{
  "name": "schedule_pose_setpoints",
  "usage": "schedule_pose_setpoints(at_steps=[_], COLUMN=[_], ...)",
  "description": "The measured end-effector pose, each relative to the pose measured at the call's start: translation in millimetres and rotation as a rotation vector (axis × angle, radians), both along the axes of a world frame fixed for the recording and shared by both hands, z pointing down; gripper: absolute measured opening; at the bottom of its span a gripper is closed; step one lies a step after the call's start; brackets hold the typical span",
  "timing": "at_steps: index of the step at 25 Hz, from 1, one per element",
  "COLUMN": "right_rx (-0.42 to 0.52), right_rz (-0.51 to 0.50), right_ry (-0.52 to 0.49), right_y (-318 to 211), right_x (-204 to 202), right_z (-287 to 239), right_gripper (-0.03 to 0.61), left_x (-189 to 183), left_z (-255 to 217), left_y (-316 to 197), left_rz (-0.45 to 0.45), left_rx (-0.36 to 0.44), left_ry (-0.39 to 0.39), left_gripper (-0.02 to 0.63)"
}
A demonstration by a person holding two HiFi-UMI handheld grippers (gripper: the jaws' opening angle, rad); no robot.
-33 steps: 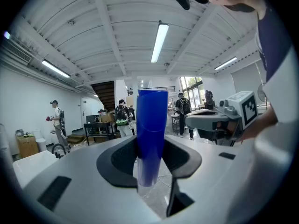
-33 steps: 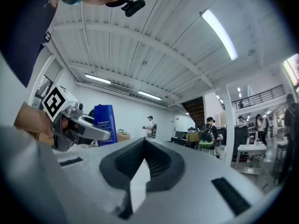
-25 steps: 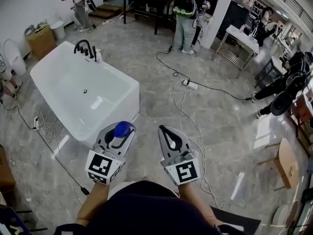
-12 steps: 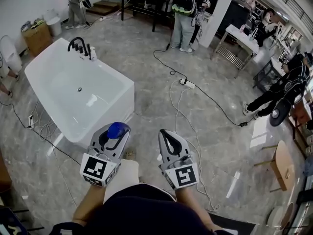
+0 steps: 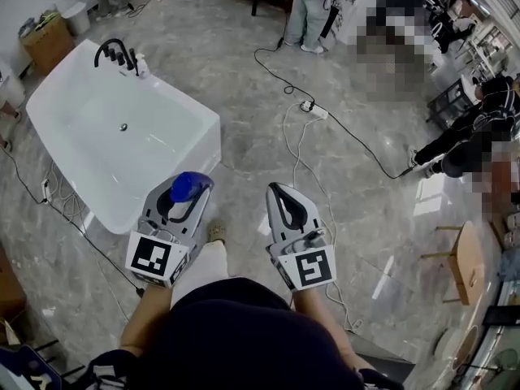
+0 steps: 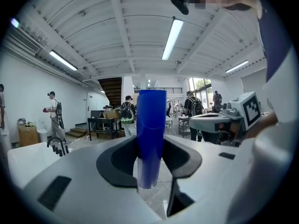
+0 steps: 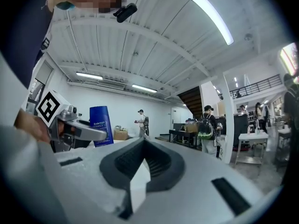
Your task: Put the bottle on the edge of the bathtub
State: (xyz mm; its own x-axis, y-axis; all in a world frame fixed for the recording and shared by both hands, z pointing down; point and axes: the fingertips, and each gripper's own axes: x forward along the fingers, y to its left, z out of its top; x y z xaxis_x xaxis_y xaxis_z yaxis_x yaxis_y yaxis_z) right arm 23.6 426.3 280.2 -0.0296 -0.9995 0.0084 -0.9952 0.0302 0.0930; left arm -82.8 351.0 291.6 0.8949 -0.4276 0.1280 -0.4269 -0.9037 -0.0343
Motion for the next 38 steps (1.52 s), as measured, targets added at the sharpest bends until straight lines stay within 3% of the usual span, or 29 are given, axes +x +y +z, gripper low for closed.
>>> schedule_pose_setpoints(at_steps=[16, 24, 38], right_rx=[0.030, 0.021, -0.021], right_rz=[0.006, -0.002, -0.107], right_ry=[0.017, 0.023, 0.018], right_y=[-166.8, -201.4, -247.5], right_x=[37.8, 46.2, 46.8], right_z=[-17.5, -10.9, 0.3], right_gripper=[0.002, 0.002, 0.002], left_x=[40.3, 49.9, 39.4], left_z=[-6.8, -6.7, 9.1], left_y=[-166.4, -200.9, -229.1], left_rz=[0.004, 0.000, -0.085], left_rx=[0.027, 0.024, -0.025], left_ry=[0.013, 0.022, -0.002], left_gripper=[0.152, 0.152, 0.153])
